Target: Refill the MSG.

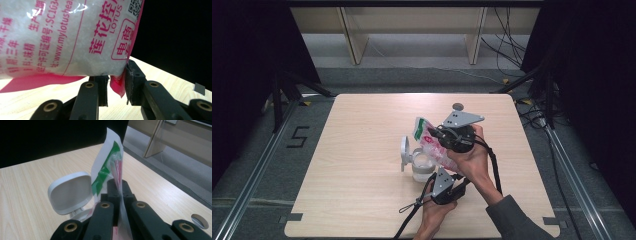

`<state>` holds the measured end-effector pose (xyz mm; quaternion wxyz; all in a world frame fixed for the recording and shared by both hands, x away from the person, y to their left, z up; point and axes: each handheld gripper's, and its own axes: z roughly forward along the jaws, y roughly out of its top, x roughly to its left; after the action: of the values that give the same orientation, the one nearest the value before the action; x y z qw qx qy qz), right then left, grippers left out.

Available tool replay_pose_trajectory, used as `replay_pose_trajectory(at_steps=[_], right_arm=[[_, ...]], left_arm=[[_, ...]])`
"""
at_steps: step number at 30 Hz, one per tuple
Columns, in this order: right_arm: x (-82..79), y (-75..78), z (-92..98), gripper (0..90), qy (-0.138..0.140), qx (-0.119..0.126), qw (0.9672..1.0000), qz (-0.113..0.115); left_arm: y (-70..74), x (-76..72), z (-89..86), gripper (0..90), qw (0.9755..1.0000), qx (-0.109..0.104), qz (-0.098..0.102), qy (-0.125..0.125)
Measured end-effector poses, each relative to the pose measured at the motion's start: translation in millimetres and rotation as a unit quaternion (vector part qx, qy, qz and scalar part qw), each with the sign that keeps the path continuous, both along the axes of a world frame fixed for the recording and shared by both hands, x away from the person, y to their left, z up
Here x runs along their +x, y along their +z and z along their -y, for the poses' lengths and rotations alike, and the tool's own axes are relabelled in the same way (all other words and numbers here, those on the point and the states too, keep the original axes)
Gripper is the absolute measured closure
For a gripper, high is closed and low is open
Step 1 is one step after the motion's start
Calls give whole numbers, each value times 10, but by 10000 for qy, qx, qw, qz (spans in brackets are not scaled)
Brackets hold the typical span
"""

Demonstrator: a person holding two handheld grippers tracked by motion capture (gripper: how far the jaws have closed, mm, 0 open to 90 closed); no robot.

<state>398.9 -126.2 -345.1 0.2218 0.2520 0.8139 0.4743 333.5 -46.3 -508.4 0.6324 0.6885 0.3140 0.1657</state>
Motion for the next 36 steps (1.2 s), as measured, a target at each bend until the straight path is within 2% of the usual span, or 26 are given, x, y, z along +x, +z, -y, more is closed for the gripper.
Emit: replay_pose_trajectory(at_steps=[2, 7, 17, 21, 23, 25, 27, 30, 32, 34, 36], right_arm=[[-1, -1, -2, 900, -9, 4, 10000, -48], [1, 5, -12, 900, 50, -23, 9999, -94], [0, 5, -15, 900, -37, 88, 9999, -141], [0, 17, -13, 900, 14, 45, 9998, -183], [14, 10, -16, 900, -4, 80, 9999, -80], [16, 17, -19, 900, 10, 77, 10000, -47], [17, 20, -20, 900, 8, 112, 9999, -39], [7, 32, -31, 900, 60, 52, 9999, -139], [14, 35, -34, 900, 36, -3, 10000, -55], [9, 30, -49, 900, 59, 5, 9998, -163], [16, 38, -49, 900, 107, -17, 9999, -119]], left_arm=[[-5, 14, 10, 737, 9999, -120, 27, -38], [-1, 16, 8, 737, 9999, -140, 24, -32], [1, 18, 4, 737, 9999, -131, 42, -16], [1, 20, 0, 737, 9999, -104, 43, 7], [0, 24, 5, 737, 9999, -141, 74, 8], [16, 13, -6, 737, 10000, -68, 33, 39], [12, 28, -4, 737, 9999, -131, 65, -3], [14, 28, -3, 737, 9999, -128, 95, 23], [18, 27, -5, 738, 9999, -90, 63, 42], [22, 23, -8, 738, 9999, -57, 54, 67], [26, 24, -10, 737, 9999, -63, 64, 65]])
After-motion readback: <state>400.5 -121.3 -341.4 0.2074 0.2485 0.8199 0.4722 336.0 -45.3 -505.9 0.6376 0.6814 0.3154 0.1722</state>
